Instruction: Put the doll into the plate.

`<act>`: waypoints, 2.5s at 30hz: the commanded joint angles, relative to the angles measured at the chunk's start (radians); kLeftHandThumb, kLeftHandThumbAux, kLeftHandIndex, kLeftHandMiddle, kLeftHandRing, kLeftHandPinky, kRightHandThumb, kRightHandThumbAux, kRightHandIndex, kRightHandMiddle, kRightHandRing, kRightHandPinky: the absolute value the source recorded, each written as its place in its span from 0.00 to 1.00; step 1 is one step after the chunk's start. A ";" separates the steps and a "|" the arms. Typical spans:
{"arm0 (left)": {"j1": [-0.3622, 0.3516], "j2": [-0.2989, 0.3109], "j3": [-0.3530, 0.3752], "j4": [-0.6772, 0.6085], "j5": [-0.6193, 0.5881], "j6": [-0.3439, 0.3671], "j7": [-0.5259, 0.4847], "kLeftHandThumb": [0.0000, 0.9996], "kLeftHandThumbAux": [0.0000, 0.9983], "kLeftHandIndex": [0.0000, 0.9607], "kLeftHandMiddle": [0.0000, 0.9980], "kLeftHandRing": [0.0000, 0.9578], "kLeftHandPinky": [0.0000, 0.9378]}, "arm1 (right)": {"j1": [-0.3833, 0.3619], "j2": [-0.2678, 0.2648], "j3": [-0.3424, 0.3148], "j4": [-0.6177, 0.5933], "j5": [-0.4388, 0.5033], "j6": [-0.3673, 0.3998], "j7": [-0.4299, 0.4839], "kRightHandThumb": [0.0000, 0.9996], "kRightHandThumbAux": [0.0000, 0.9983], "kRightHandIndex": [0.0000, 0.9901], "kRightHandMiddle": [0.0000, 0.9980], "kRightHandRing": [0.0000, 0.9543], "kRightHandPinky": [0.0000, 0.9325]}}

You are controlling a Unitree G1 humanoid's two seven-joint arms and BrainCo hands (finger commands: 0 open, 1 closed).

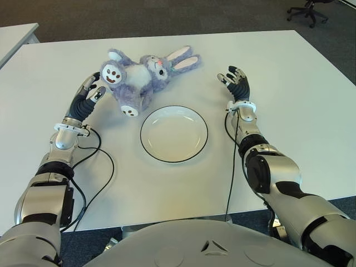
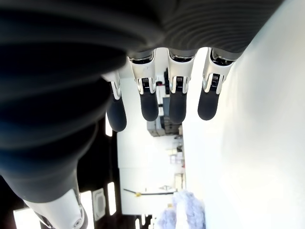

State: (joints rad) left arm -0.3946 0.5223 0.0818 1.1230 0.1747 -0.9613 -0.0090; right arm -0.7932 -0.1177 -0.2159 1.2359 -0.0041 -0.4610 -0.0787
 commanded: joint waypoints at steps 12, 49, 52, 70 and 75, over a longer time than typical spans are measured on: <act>0.223 -0.225 -0.062 0.075 0.021 -0.009 0.068 0.43 0.18 0.00 0.00 0.00 0.00 | 0.099 0.032 0.015 0.068 -0.011 0.046 -0.008 0.23 0.74 0.19 0.14 0.13 0.17; 0.236 -0.197 -0.132 0.017 0.068 0.043 0.005 0.35 0.12 0.00 0.00 0.00 0.00 | 0.091 0.040 0.015 0.066 -0.003 0.047 -0.015 0.31 0.74 0.21 0.16 0.16 0.21; 0.237 -0.196 -0.136 0.012 0.082 0.042 0.024 0.33 0.12 0.00 0.00 0.00 0.00 | 0.091 0.040 0.015 0.066 -0.004 0.046 -0.016 0.30 0.74 0.21 0.16 0.16 0.20; 0.240 -0.206 -0.156 -0.007 0.101 0.040 0.091 0.34 0.16 0.00 0.00 0.00 0.00 | 0.093 0.038 0.020 0.065 -0.005 0.045 -0.017 0.31 0.74 0.21 0.16 0.16 0.21; 0.243 -0.219 -0.146 -0.013 0.083 0.027 0.100 0.38 0.16 0.00 0.00 0.00 0.00 | 0.093 0.039 0.020 0.064 -0.003 0.044 -0.015 0.34 0.75 0.21 0.16 0.17 0.22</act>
State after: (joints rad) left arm -0.3729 0.5130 -0.0165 1.0194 0.2640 -0.9484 0.0624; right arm -0.7919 -0.1169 -0.2008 1.2362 -0.0044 -0.4609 -0.0929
